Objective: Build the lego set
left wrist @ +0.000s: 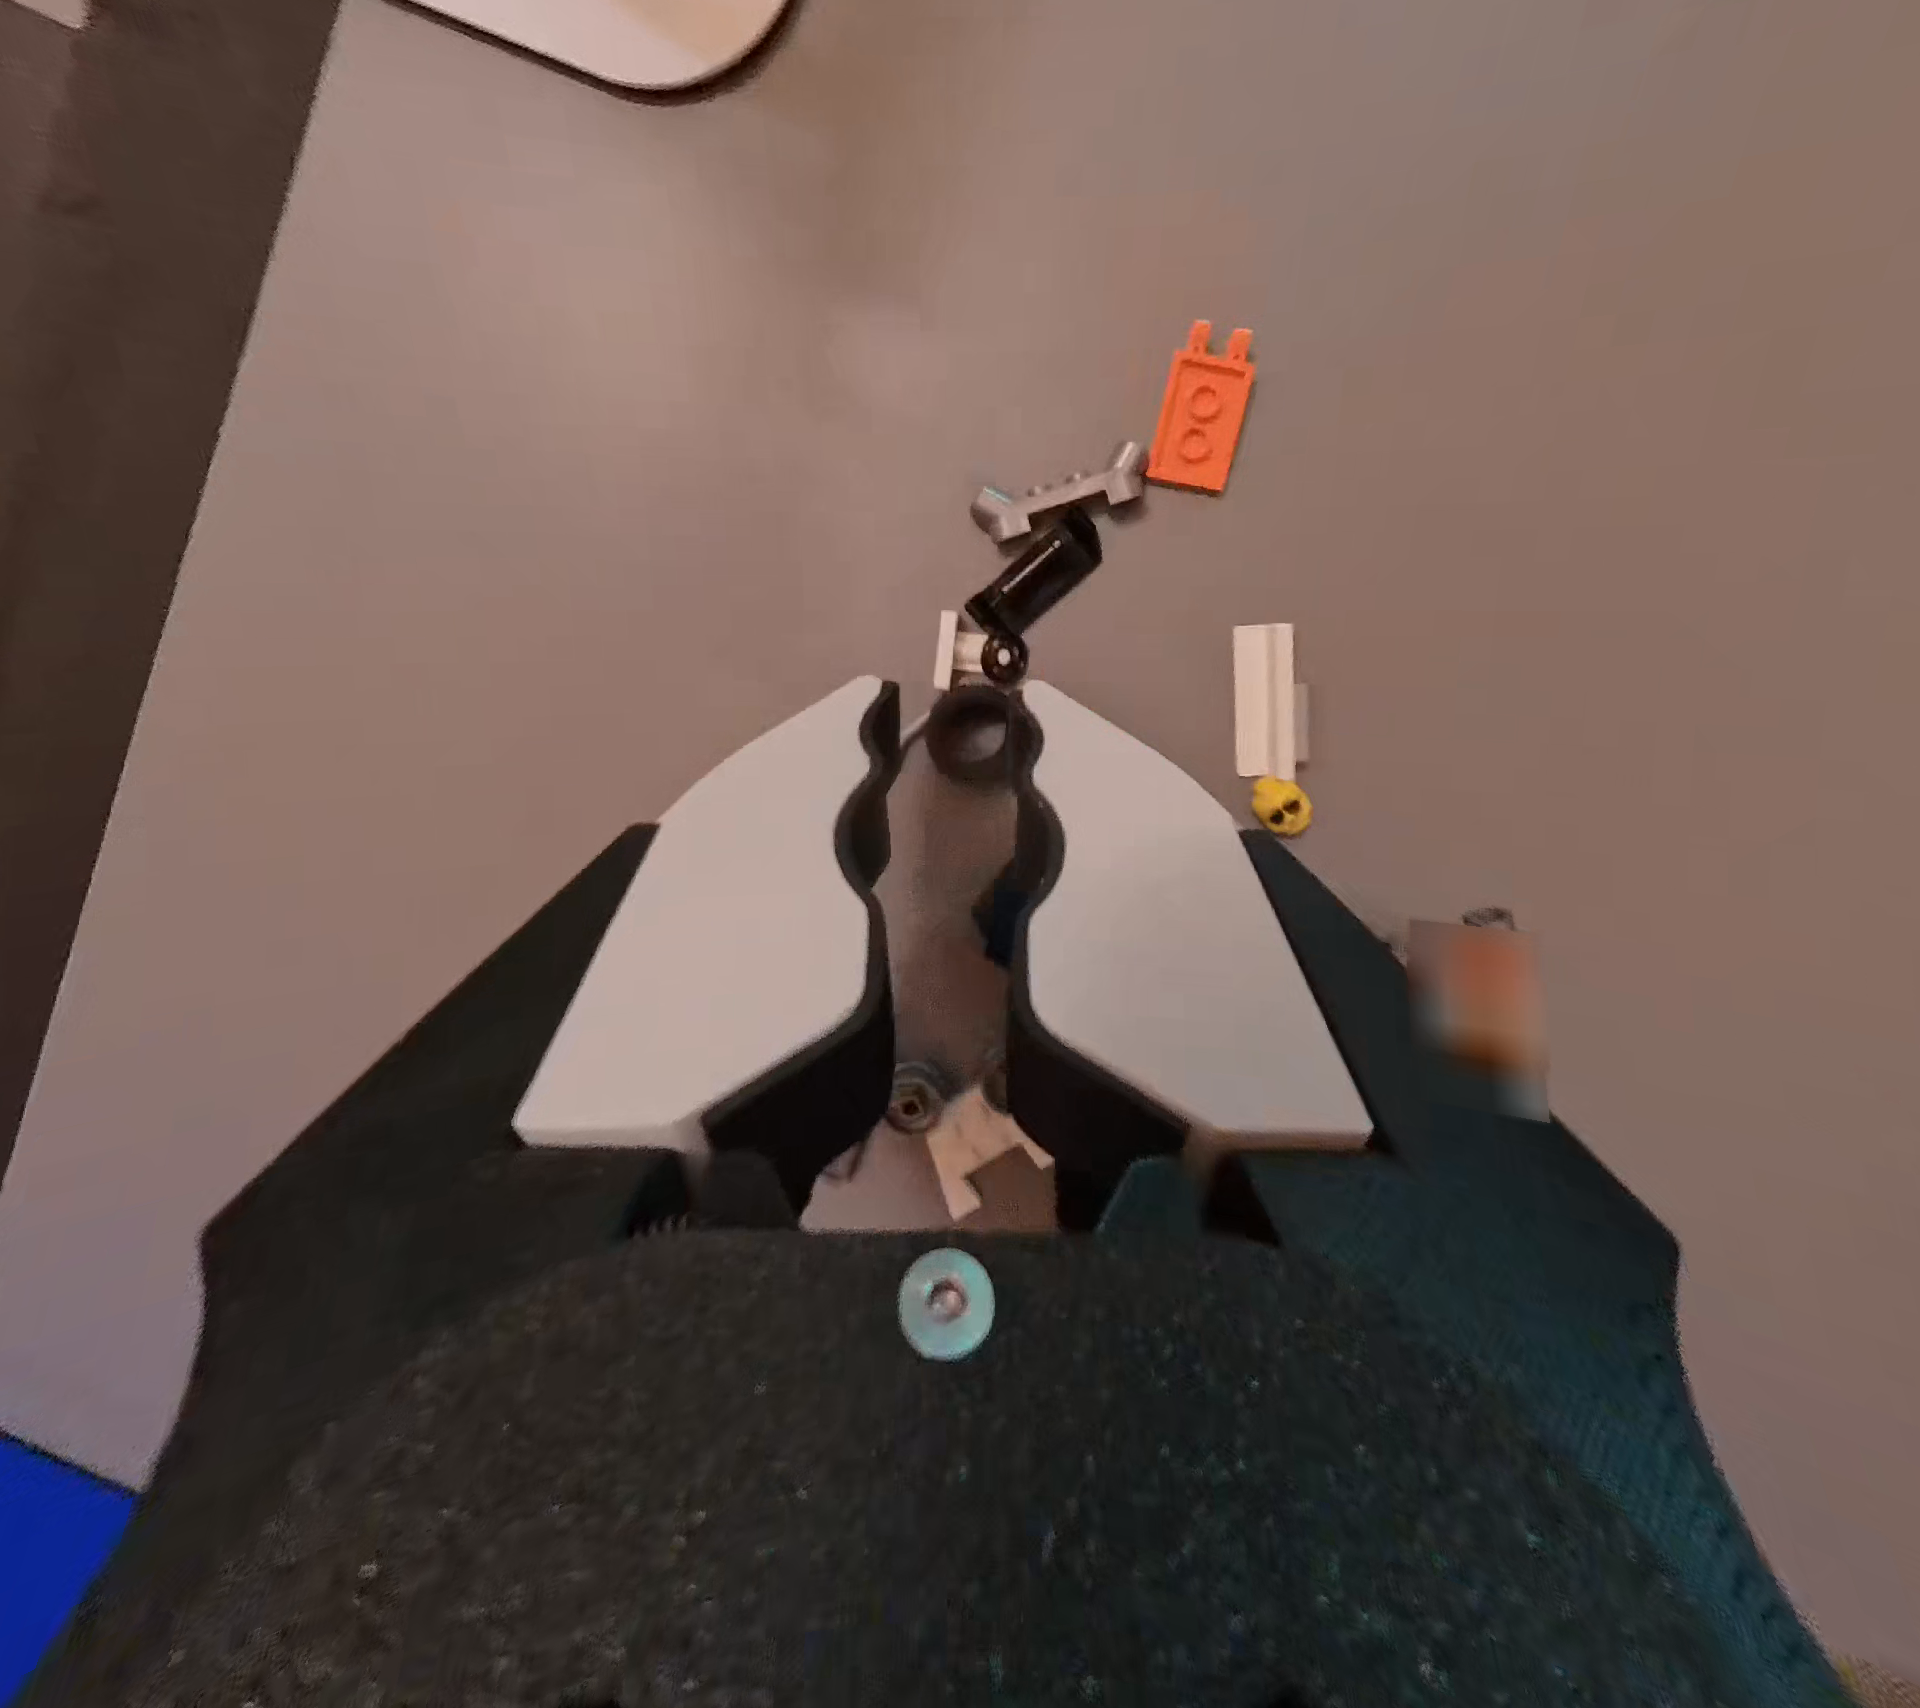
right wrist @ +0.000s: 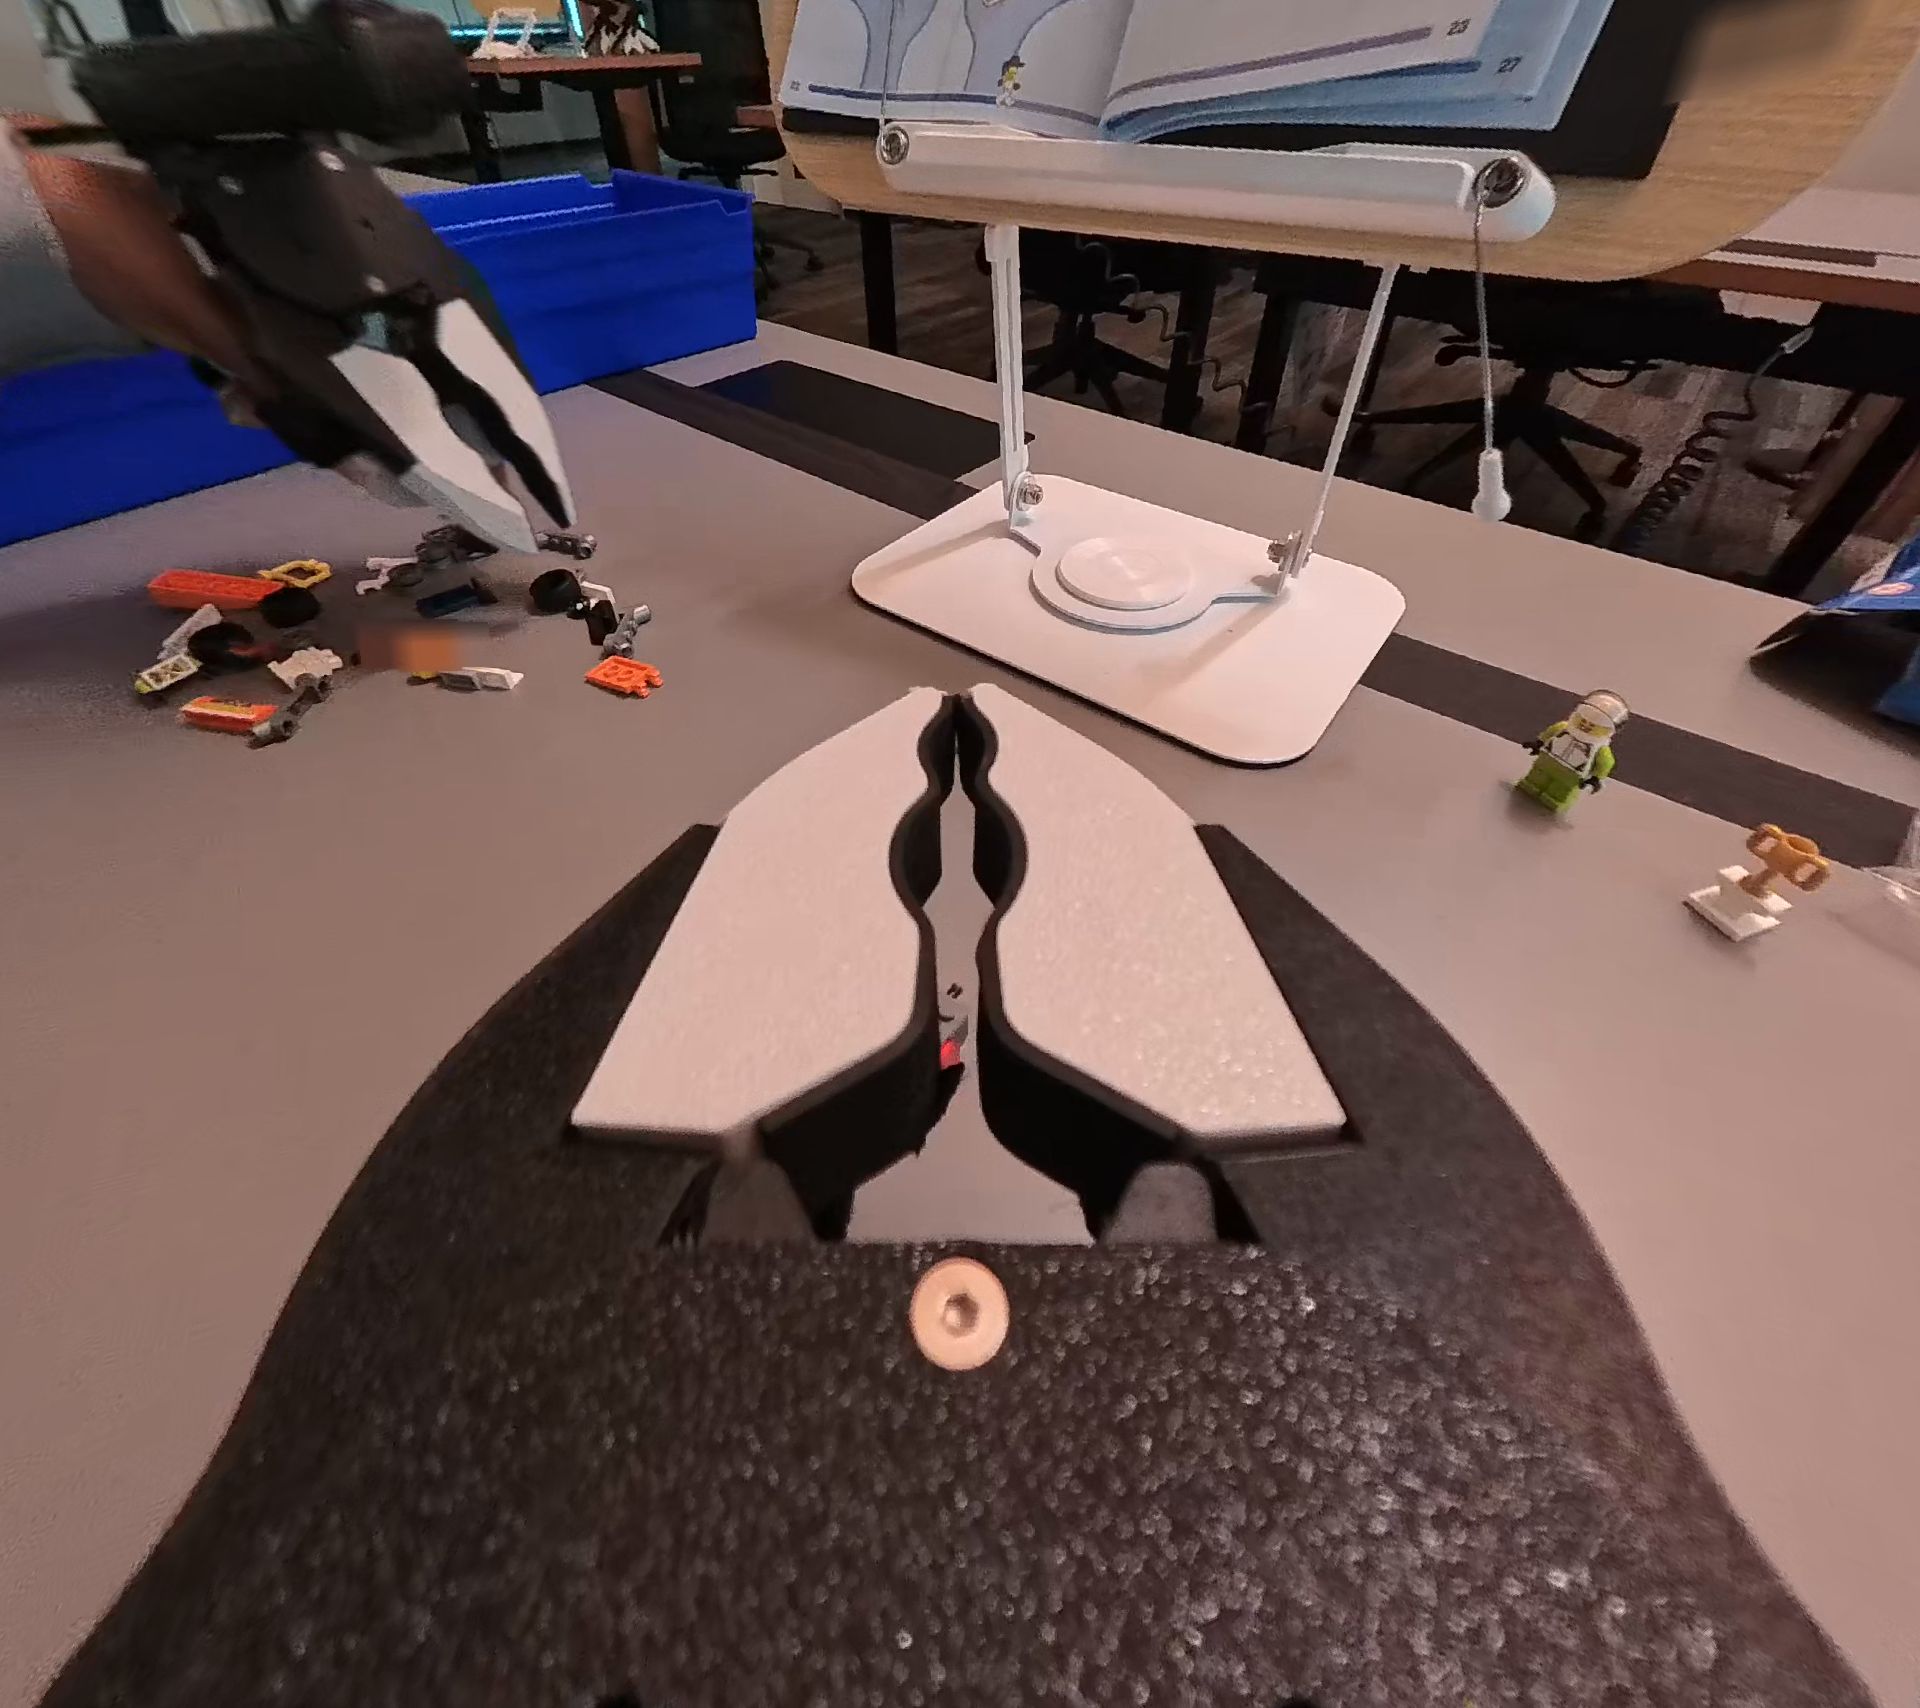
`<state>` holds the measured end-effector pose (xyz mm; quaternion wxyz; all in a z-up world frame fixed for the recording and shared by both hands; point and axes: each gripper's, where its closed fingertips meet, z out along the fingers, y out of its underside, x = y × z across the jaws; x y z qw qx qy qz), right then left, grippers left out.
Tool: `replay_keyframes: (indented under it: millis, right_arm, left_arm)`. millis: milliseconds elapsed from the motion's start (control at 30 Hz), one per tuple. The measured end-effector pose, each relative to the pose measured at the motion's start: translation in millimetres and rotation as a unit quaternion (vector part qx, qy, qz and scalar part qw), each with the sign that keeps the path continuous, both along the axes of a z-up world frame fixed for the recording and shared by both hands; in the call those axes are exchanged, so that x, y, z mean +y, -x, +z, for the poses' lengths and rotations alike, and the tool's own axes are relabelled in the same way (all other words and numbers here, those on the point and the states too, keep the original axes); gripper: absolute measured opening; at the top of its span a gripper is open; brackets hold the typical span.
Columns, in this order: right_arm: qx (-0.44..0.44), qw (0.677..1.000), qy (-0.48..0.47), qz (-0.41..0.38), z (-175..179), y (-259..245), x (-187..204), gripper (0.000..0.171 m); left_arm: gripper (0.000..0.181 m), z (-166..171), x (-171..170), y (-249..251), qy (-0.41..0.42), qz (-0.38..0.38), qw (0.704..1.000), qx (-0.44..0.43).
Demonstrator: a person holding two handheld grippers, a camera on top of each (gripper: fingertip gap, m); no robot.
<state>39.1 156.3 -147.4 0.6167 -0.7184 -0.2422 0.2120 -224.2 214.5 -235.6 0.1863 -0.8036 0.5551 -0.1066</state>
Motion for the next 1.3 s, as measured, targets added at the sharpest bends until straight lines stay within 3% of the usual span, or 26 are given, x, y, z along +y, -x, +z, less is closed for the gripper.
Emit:
replay_keyframes:
  millis: [400, 500, 700, 833, 1067, 1300]
  right_arm:
    - [0.008, 1.000, -0.007, -0.003, 7.0, -5.8, 1.3, 0.000]
    - [0.005, 1.000, -0.009, -0.001, 6.7, -4.3, 0.6, 0.000]
    - [0.004, 1.000, -0.011, -0.004, 7.6, -5.3, 0.8, 0.000]
    - [0.003, 1.000, -0.010, -0.002, 7.1, -4.0, 0.4, 0.000]
    - [-0.005, 1.000, -0.012, 0.007, 5.4, 3.6, -2.9, 0.000]
    - [-0.008, 1.000, -0.018, 0.002, 8.1, 1.1, -2.9, 0.000]
  left_arm:
    - [0.014, -24.4, 5.0, -3.2, 0.067, -0.016, 0.997, 0.046]
    - [0.003, -28.6, 6.9, -4.2, 0.056, -0.010, 0.997, 0.048]
    - [0.002, -7.9, 4.3, -22.1, -0.022, 0.018, 1.000, -0.008]
    - [0.003, 6.3, -39.4, -48.8, -0.004, 0.006, 0.998, -0.065]
    - [0.003, -6.8, -127.1, -102.7, 0.083, -0.061, 0.990, -0.095]
    - [0.003, -24.3, -153.2, -159.6, 0.077, -0.114, 0.988, -0.076]
